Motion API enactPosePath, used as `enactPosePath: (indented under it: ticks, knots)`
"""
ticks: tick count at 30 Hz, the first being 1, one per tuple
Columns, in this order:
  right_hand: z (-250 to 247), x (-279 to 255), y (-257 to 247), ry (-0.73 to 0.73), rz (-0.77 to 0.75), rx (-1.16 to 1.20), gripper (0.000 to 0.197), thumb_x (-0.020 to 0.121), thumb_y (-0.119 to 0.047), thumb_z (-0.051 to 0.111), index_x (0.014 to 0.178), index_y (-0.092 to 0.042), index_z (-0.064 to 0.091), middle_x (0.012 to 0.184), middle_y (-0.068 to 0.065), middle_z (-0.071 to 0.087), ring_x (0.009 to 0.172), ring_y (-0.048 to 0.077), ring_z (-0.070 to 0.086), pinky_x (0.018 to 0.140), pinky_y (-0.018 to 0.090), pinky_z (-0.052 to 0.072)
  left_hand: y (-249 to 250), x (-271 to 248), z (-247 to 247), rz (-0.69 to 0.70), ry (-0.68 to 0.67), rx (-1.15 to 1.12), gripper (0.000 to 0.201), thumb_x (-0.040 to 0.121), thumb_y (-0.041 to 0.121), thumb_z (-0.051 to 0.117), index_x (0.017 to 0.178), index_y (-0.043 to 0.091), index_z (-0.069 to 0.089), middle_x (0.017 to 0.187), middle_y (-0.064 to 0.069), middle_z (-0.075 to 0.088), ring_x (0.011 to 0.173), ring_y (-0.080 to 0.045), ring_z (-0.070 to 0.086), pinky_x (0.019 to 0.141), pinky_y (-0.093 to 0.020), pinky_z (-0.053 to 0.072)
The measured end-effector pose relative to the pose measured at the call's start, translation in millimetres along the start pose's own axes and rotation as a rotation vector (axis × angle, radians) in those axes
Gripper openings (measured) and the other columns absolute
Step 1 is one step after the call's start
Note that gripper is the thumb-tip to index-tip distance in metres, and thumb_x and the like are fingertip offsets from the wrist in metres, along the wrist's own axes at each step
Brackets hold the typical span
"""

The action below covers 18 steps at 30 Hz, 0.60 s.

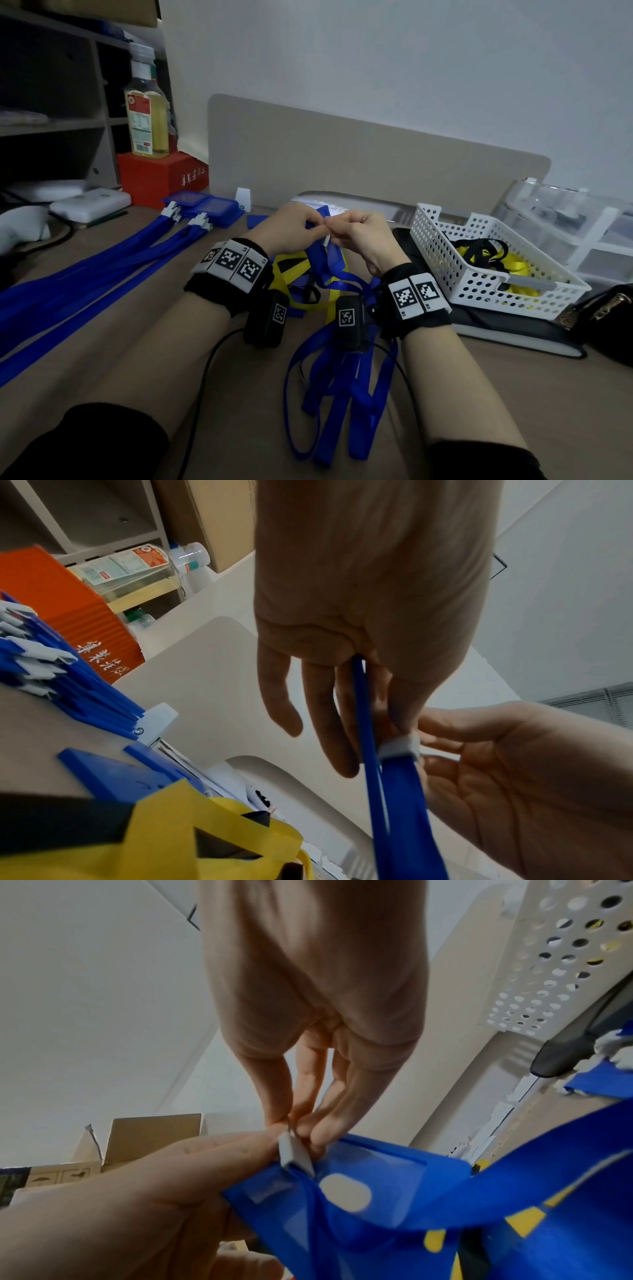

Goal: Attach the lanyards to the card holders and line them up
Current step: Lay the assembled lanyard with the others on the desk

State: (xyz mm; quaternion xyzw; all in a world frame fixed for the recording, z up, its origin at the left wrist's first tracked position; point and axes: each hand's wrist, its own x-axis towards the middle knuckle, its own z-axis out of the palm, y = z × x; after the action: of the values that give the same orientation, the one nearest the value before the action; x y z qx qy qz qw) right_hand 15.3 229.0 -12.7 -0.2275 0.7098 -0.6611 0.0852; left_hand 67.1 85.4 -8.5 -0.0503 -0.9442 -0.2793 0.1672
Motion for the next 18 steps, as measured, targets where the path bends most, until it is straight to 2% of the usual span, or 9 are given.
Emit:
enactPosePath:
  ticks: [2, 4, 7, 10, 14, 18]
  knots:
    - [-0.4, -1.2, -1.0, 0.016, -0.002, 0.045, 0.015, 0.091, -0.006, 0.062, 0.076, -0.007, 0.066, 0.076, 0.008, 0.066, 0.07, 0.013, 0.064, 0.075, 0.023, 0.055, 0.8, -0.4, -0.5, -0.009, 0.015, -0.058, 0.025, 0.095, 0.029, 0.055, 0.093, 0.011, 0.073, 0.081, -0.002, 0.065, 0.071, -0.01, 0.054, 0.061, -0.022, 0.038]
    - [-1.2, -2.8, -2.2, 0.032, -0.013, 0.147, 0.017, 0.093, -0.005, 0.059, 0.077, -0.003, 0.064, 0.075, 0.011, 0.066, 0.068, 0.014, 0.066, 0.07, 0.021, 0.058, 1.4, -1.1, -1.8, -0.029, 0.02, -0.173, 0.022, 0.094, 0.032, 0.057, 0.094, 0.017, 0.073, 0.086, 0.003, 0.068, 0.075, -0.008, 0.058, 0.067, -0.022, 0.044]
    - [0.1, -4.5, -4.2, 0.06, -0.037, 0.28, 0.015, 0.093, -0.003, 0.057, 0.08, 0.002, 0.061, 0.072, 0.012, 0.062, 0.061, 0.011, 0.065, 0.062, 0.017, 0.056, 1.1, -2.4, -3.0, -0.058, 0.002, -0.275, 0.025, 0.093, 0.038, 0.058, 0.097, 0.019, 0.074, 0.093, 0.0, 0.071, 0.081, -0.012, 0.063, 0.073, -0.028, 0.051]
    - [1.7, -5.9, -6.1, 0.054, -0.069, 0.328, 0.011, 0.094, -0.003, 0.056, 0.085, 0.003, 0.061, 0.072, 0.013, 0.058, 0.064, 0.015, 0.062, 0.067, 0.018, 0.057, 0.7, -2.0, -2.6, -0.039, 0.014, -0.252, 0.029, 0.094, 0.037, 0.056, 0.093, 0.014, 0.074, 0.092, -0.007, 0.071, 0.076, -0.015, 0.061, 0.069, -0.027, 0.049]
    - [1.6, -7.8, -7.9, -0.01, -0.026, 0.378, 0.012, 0.096, -0.004, 0.053, 0.099, 0.005, 0.06, 0.079, 0.013, 0.063, 0.073, 0.017, 0.066, 0.07, 0.019, 0.058, -1.7, -1.2, -3.3, -0.015, 0.017, -0.229, 0.032, 0.097, 0.034, 0.052, 0.093, 0.01, 0.072, 0.092, -0.012, 0.07, 0.087, -0.028, 0.065, 0.077, -0.036, 0.052]
    - [1.2, -7.1, -6.9, -0.032, 0.002, 0.374, 0.017, 0.094, 0.002, 0.052, 0.109, 0.006, 0.058, 0.093, 0.017, 0.065, 0.082, 0.019, 0.07, 0.076, 0.022, 0.058, -2.7, -1.3, -4.5, -0.009, 0.019, -0.202, 0.031, 0.097, 0.034, 0.051, 0.095, 0.011, 0.071, 0.093, -0.007, 0.069, 0.087, -0.025, 0.065, 0.074, -0.031, 0.051]
